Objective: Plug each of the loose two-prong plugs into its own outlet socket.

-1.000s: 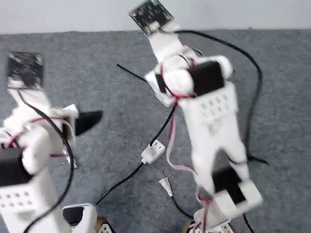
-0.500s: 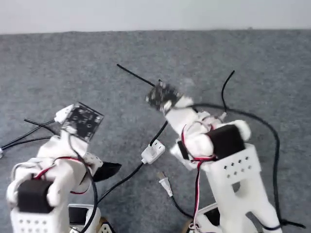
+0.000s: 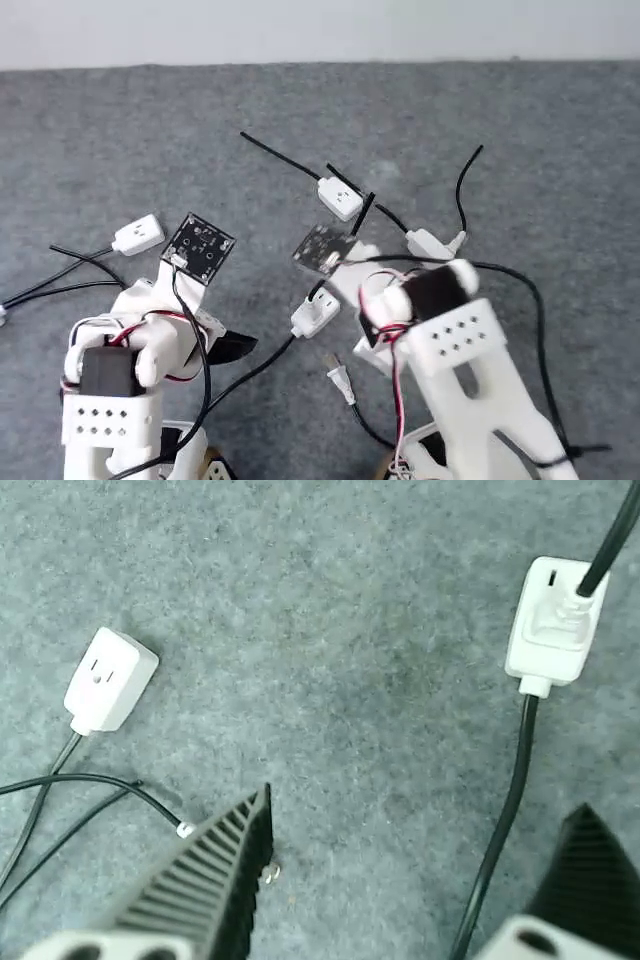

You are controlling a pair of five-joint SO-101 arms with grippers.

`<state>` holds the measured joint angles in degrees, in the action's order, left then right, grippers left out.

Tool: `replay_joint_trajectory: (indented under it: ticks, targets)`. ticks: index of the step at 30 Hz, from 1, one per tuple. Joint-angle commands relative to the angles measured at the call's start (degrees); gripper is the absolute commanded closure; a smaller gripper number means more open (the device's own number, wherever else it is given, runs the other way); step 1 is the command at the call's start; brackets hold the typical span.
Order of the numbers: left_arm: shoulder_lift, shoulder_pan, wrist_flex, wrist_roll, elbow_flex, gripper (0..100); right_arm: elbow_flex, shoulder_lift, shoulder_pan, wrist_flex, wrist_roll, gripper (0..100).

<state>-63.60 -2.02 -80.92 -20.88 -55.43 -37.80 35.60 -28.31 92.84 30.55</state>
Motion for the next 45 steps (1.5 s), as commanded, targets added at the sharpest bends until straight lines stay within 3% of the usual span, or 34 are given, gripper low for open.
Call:
replay_joint_trajectory:
  ticks: [1,12,32,39,45]
  targets:
    - [-0.6,0.2,1.7,-0.6,0.2,59,-6.4,-4.6,-4.4,-8.6,0.7,74.6]
    - [-0.6,0.1,1.7,-0.6,0.0,59,-7.4,-13.1,-16.5,-18.2,-4.7,74.6]
    - [-0.5,0.1,1.5,-0.6,0.0,59,-11.3,-13.3,-16.8,-16.5,-1.7,74.6]
    - [-0.4,0.1,1.5,-0.6,0.0,59,-15.6,-13.3,-23.4,-16.7,-1.2,74.6]
    - [-0.4,0.1,1.5,-0.7,-0.1,59,-16.2,-13.3,-24.1,-21.5,-1.8,74.6]
